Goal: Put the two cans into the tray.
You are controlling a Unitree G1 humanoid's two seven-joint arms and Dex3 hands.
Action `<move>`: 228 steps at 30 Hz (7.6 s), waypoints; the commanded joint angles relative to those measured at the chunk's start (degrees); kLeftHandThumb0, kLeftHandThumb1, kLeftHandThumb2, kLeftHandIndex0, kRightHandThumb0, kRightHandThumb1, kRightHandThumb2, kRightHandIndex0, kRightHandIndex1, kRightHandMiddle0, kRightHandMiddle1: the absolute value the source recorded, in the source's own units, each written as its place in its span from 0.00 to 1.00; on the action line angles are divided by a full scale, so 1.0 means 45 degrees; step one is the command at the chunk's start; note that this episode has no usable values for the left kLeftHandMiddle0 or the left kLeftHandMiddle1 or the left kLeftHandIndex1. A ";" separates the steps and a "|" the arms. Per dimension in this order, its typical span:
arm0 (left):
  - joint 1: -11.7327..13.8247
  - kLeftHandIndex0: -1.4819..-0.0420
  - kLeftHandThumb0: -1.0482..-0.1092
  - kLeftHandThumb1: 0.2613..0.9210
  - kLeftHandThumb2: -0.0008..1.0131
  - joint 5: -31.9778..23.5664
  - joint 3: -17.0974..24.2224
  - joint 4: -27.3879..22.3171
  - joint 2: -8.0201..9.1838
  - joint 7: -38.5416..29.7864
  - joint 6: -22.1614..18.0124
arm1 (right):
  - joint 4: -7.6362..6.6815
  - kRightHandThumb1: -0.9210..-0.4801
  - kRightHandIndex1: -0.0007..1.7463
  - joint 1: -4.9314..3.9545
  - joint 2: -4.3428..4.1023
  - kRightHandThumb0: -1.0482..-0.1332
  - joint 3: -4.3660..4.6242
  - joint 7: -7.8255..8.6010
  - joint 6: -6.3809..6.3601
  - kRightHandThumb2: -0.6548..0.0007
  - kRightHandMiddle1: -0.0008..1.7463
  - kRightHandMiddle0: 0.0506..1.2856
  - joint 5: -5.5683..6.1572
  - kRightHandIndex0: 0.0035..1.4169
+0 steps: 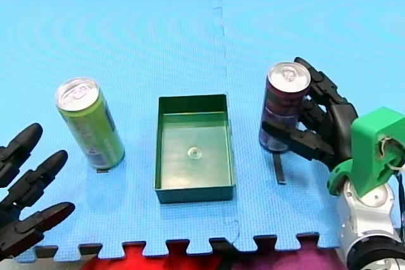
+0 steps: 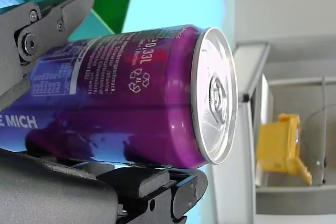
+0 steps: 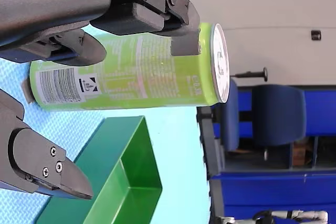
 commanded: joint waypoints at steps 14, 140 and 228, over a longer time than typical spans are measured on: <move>0.0110 0.84 0.09 0.65 0.00 -0.0358 0.0048 -0.0278 0.0153 -0.0476 -0.0256 | 0.0389 0.57 0.01 -0.0284 -0.0130 0.00 0.0033 -0.0054 0.0047 1.00 0.00 0.25 -0.0291 0.29; 0.0049 0.84 0.17 0.65 0.00 -0.0299 0.0069 -0.0129 -0.0194 0.0012 0.0414 | -0.2724 0.35 0.00 -0.1325 0.2970 0.74 0.2570 -0.4663 0.3964 1.00 0.00 0.97 -0.1897 0.96; 0.0815 0.84 0.25 0.64 0.00 -0.0428 0.0063 -0.1487 -0.0140 0.0315 0.0986 | -0.0317 0.31 0.00 -0.1971 0.2169 0.76 0.1297 -0.3826 0.1530 1.00 0.00 0.94 -0.1467 0.96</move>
